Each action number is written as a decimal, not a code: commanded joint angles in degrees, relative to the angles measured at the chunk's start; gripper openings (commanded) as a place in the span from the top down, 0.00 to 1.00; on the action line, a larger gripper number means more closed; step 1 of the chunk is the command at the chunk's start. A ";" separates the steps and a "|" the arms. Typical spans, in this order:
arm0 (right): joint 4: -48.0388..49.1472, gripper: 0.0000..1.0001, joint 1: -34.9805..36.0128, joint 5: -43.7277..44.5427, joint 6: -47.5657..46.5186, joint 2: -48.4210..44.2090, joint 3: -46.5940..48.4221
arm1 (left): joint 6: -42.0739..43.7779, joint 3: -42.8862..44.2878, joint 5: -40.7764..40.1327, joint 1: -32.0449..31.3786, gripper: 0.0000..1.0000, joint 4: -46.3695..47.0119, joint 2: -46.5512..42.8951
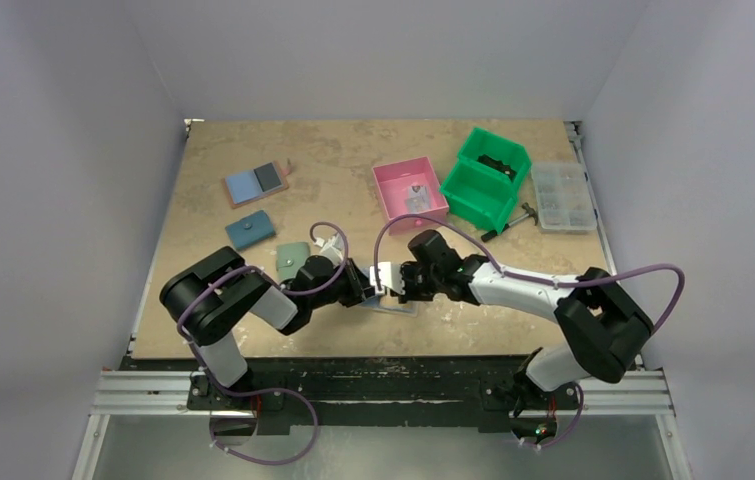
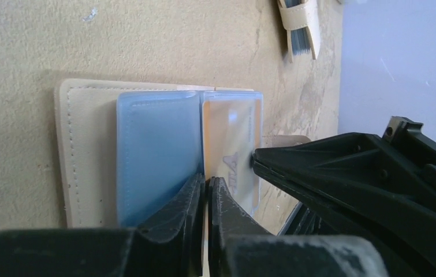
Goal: Take the credit cards out of the card holder
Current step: Remove the credit card from the card holder.
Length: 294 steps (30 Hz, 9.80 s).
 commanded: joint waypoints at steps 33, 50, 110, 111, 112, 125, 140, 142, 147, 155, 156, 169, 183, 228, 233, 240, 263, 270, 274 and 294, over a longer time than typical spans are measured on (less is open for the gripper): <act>-25.99 0.16 -16.02 -35.62 -4.23 4.68 12.56 | 49.29 -1.41 -1.38 -9.05 1.00 -17.16 -28.93; -30.46 0.82 -16.01 -39.25 -7.04 8.91 15.65 | 44.88 -8.33 2.93 -9.50 1.00 -2.50 -32.79; -46.82 0.99 -15.41 -33.36 -3.99 26.30 28.64 | 20.41 -4.86 11.15 2.92 0.88 -13.31 -33.71; -46.25 0.99 -15.40 -33.14 -3.16 26.34 28.51 | 21.30 -3.80 10.28 2.66 0.86 -16.26 -34.83; -45.17 0.97 -15.40 -32.75 -2.05 26.45 28.41 | 22.97 -2.57 8.84 1.39 0.83 -19.51 -36.03; -31.86 0.50 -16.76 -22.95 13.82 21.89 24.67 | 36.51 3.37 -10.87 -10.03 0.66 -35.80 -36.75; -31.98 0.48 -20.16 -26.50 8.37 11.16 23.09 | 47.43 7.65 -13.19 -12.96 0.52 -34.74 -28.77; -31.47 0.48 -20.72 -26.79 8.20 9.21 22.47 | 49.25 10.26 -16.44 -15.28 0.49 -37.43 -25.80; -31.84 0.48 -22.80 -27.74 7.74 8.28 22.28 | 51.42 14.25 -23.33 -18.68 0.47 -41.47 -20.91; -32.23 0.48 -23.40 -28.25 7.48 8.13 22.31 | 52.84 17.15 -25.28 -20.18 0.43 -43.37 -15.86; -32.23 0.48 -23.46 -28.21 7.48 8.13 22.30 | 52.94 17.40 -25.36 -20.18 0.37 -43.39 -15.24; -32.71 0.48 -23.66 -28.72 7.09 8.28 22.21 | 51.04 18.69 -29.66 -20.19 0.37 -46.16 -10.89; -33.37 0.48 -23.66 -29.19 6.60 8.14 22.21 | 43.46 13.71 -19.31 -12.23 0.43 -41.26 -17.76; -34.95 0.48 -23.68 -30.04 5.39 8.37 22.38 | 38.42 13.86 -11.19 -5.07 0.70 -41.46 -14.78; -35.24 0.48 -23.71 -30.07 5.19 8.73 22.38 | 37.47 13.55 -12.18 -4.93 0.77 -41.07 -18.43; -35.48 0.49 -23.66 -30.13 4.96 8.62 22.38 | 34.51 11.39 -6.75 -2.99 1.00 -37.12 -21.44; -36.10 0.48 -23.66 -30.42 4.42 9.11 22.47 | 36.31 12.51 -9.41 -2.39 0.64 -40.17 -16.59; -36.27 0.48 -23.68 -30.15 4.35 9.07 22.31 | 34.34 11.88 -11.36 -1.10 0.66 -39.45 -19.25; -36.40 0.48 -23.68 -30.39 4.40 9.17 22.21 | 32.89 10.67 -9.99 -0.14 0.65 -38.21 -20.50; -40.34 0.48 -22.45 -49.76 0.61 8.63 21.66 | 16.93 -2.73 2.28 6.18 1.00 -11.41 -30.89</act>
